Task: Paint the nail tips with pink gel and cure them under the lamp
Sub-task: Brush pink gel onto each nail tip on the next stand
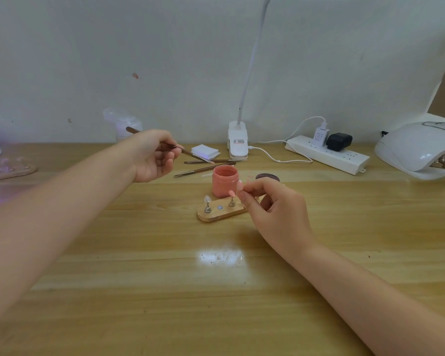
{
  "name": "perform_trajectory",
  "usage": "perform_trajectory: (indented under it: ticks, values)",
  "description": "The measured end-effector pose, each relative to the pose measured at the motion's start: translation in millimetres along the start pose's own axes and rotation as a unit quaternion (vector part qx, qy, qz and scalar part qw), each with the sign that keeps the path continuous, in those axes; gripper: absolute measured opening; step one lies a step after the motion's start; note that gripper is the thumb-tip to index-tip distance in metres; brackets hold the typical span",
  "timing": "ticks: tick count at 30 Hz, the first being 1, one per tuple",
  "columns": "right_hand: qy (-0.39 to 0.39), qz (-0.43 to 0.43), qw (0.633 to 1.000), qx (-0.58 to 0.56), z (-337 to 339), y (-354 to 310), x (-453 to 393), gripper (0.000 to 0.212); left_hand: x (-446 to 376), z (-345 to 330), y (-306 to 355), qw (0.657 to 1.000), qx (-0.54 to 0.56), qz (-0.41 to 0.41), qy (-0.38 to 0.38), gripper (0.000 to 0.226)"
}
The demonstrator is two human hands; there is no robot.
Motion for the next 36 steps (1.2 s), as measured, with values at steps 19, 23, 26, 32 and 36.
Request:
perform_trajectory:
  ticks: [19,23,26,32,36]
  values:
    - [-0.008,-0.003,1.0,0.005,1,-4,-1,0.003,24,10,-12,0.991,0.107,-0.084,0.007,0.022]
    - [-0.007,-0.013,1.0,-0.003,2,-5,-1,0.002,64,4,-26,0.95,0.083,-0.301,-0.012,0.025]
    - [-0.005,-0.028,1.0,-0.004,3,-4,-2,0.002,95,1,-47,0.901,0.023,-0.433,-0.013,0.024]
    - [-0.005,-0.031,1.0,0.0,2,-3,-1,0.012,119,-9,-79,0.86,-0.07,-0.504,-0.036,0.017]
    - [-0.003,-0.028,1.0,0.005,2,-2,-1,0.007,120,-9,-80,0.844,-0.098,-0.526,-0.026,0.021]
Point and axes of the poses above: each hand's wrist, its own x-axis away from the middle knuckle, its own z-axis out of the back of the hand, y = z × x, the point moved 3 cm from there along -x, towards the middle knuckle, and after that the axes turned 13 degrees about y, right-handed, at the moved point
